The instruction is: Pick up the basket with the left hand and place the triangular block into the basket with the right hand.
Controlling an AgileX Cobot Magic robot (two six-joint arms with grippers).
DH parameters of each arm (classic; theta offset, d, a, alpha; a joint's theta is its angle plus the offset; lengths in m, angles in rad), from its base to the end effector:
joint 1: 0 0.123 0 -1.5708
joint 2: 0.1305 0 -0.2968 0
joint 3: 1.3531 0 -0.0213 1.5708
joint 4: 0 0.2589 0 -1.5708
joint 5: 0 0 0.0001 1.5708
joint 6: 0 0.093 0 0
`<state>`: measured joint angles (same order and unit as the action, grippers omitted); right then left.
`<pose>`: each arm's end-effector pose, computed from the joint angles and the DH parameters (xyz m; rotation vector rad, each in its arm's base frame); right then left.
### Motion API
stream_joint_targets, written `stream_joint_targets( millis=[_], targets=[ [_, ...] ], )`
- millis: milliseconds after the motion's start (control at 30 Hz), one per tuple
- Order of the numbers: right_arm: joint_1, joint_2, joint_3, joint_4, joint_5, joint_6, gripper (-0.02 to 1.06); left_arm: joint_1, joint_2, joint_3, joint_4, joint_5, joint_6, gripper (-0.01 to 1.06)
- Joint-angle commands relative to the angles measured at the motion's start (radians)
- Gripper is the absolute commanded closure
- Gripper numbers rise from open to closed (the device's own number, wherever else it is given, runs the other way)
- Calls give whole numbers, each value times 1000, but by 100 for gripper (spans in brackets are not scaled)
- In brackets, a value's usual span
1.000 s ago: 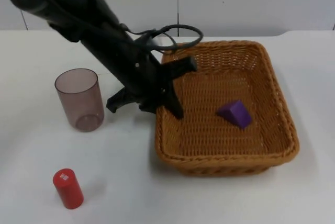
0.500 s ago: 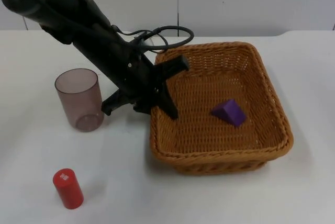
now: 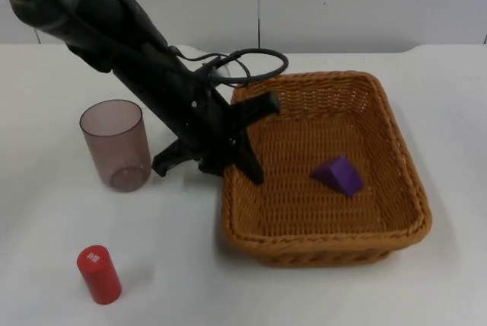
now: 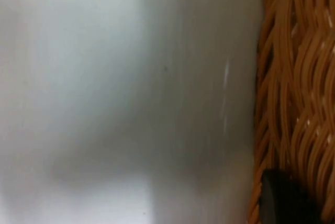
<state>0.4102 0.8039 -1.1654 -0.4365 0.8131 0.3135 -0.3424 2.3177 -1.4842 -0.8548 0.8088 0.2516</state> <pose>0.1322 0.0263 0.4657 -0.1677 1.8628 -0.0094 0.4067 -0.1989 0.0766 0.0158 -2.9822 0.9452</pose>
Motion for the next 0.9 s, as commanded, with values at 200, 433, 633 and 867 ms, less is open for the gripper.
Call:
stream_joint_targets(
  millis=[200,433,633,867],
  targets=[
    [-4,-4,-2,-6,-2,-10,-1,-21,-4,-9,-7,6,4,105],
    [-4,-4,-2,-6,-2,-10,-1,-21,-4,-9,11,-17,-32,105],
    [-4,-4,-2,-6,-2,-10,-1,-27,-4,-9,56,-35,-50,100],
    [-4,-4,-2,-6,-2,-12,-1,-31,-39,-9,88,-40,-50,34]
  ],
)
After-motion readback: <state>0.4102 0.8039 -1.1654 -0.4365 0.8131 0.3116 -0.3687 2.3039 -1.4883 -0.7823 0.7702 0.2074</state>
